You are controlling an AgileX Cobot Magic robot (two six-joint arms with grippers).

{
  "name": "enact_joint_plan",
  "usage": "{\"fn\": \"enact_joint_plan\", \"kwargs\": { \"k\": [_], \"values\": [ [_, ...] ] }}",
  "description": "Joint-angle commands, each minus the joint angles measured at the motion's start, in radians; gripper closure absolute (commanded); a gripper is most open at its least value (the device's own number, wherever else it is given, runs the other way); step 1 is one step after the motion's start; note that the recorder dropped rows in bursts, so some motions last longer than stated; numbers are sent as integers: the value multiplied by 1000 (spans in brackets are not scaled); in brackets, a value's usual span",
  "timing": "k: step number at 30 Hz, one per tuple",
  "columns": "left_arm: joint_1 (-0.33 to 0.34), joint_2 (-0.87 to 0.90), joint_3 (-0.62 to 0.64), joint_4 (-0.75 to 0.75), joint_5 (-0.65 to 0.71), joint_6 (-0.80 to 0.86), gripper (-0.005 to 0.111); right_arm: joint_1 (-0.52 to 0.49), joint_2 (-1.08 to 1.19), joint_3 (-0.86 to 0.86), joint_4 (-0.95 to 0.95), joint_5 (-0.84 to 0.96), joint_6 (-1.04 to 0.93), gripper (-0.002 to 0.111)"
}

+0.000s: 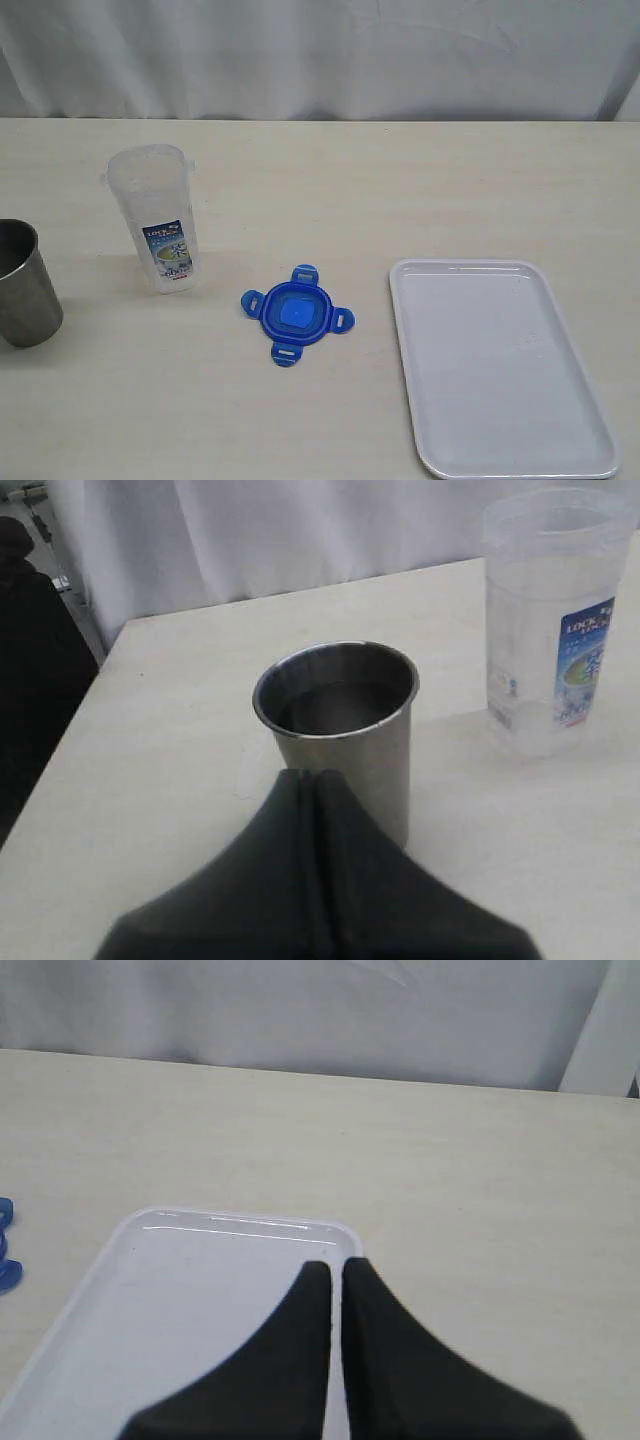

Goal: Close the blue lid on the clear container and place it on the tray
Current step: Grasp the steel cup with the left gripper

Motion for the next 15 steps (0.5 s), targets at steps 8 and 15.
{"fn": "enact_joint_plan", "kwargs": {
  "k": [8,15],
  "values": [
    [1,-1,2,57,-562,1,107,1,-5,2,-3,2,-3,104],
    [1,-1,2,53,-874,-407,106,1,-5,2,-3,2,-3,104]
  ]
}}
